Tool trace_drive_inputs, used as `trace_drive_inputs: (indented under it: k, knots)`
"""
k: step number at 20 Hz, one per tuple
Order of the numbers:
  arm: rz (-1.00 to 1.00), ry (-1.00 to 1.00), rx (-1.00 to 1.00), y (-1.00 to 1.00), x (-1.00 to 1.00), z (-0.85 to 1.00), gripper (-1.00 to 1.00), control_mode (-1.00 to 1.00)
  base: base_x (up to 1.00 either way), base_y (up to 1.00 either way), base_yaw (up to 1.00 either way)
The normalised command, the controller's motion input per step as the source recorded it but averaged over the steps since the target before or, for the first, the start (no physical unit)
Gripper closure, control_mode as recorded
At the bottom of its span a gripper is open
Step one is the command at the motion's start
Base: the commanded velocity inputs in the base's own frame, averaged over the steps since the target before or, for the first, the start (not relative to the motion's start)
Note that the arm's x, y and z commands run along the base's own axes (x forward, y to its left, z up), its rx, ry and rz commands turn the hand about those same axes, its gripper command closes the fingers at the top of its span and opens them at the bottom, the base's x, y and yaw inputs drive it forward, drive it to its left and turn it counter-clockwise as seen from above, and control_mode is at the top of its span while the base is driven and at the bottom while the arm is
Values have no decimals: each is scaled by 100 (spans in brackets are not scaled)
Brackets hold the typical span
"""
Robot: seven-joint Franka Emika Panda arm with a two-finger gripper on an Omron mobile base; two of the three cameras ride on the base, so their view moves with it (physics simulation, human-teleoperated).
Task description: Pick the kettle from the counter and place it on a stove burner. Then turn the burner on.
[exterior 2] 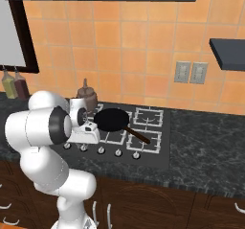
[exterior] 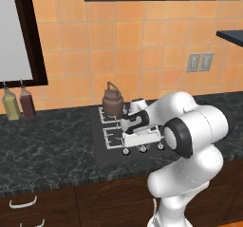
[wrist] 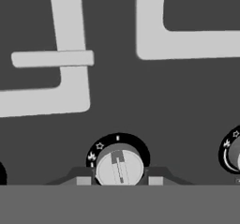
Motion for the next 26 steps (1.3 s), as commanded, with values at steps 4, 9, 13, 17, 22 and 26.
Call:
trace_drive_inputs:
  k: [4,9,13,17,22,26]
  knots:
    - [16,0,0,-7,0,-3,100,-100,0,0,0]
    - [18,0,0,-10,0,0,100,-100,0,0,0]
    - [23,4,0,-13,0,0,100,-100,0,0,0]
    - [22,2,0,-7,0,-5,100,-100,0,0,0]
    - [25,2,5,-2,0,-35,100,-100,0,0,0]
    - [26,7,14,-15,-4,-42,100,-100,0,0,0]
